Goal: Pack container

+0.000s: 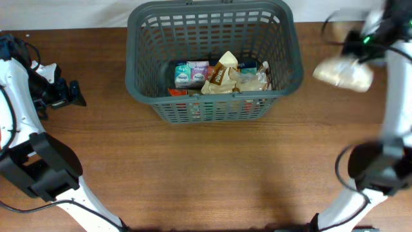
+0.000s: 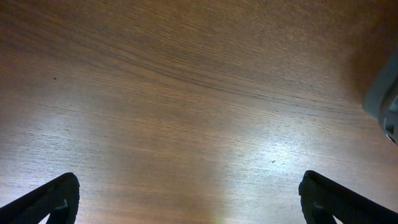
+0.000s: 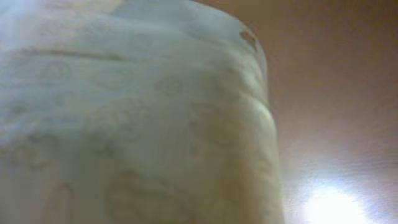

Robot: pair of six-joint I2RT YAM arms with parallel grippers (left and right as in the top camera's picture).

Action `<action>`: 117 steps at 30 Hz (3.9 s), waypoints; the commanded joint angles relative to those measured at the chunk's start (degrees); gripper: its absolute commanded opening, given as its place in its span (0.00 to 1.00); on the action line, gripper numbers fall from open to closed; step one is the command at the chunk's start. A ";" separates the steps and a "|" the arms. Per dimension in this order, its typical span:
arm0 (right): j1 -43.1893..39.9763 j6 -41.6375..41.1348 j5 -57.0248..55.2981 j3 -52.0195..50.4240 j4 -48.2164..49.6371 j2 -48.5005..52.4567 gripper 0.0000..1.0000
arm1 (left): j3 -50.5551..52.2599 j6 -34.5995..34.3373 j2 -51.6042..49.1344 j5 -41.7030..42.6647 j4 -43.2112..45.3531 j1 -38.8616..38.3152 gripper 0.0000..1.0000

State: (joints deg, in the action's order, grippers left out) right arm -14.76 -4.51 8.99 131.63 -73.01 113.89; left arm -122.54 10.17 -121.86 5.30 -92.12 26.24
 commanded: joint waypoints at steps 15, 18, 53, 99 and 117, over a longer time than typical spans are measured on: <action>32.20 9.03 4.85 16.41 2.51 9.14 0.04 | 0.26 -0.46 -0.07 -0.24 -0.04 0.31 0.99; 32.74 8.11 6.19 16.39 0.74 18.99 0.04 | 0.26 -0.46 -0.07 -0.24 -0.04 0.31 0.99; 23.12 8.37 -14.71 35.74 -7.78 -1.68 0.99 | 0.26 -0.46 -0.07 -0.24 -0.04 0.31 0.99; 9.55 7.06 -6.51 -37.13 -11.52 -65.57 0.98 | 0.26 -0.46 -0.07 -0.24 -0.04 0.31 0.99; 9.51 3.65 17.84 -72.59 28.94 -59.28 0.99 | 0.26 -0.46 -0.07 -0.24 -0.04 0.31 0.99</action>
State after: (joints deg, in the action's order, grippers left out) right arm -5.56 -0.23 16.88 58.96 -45.01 53.63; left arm -122.50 10.17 -121.86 5.10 -92.12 26.24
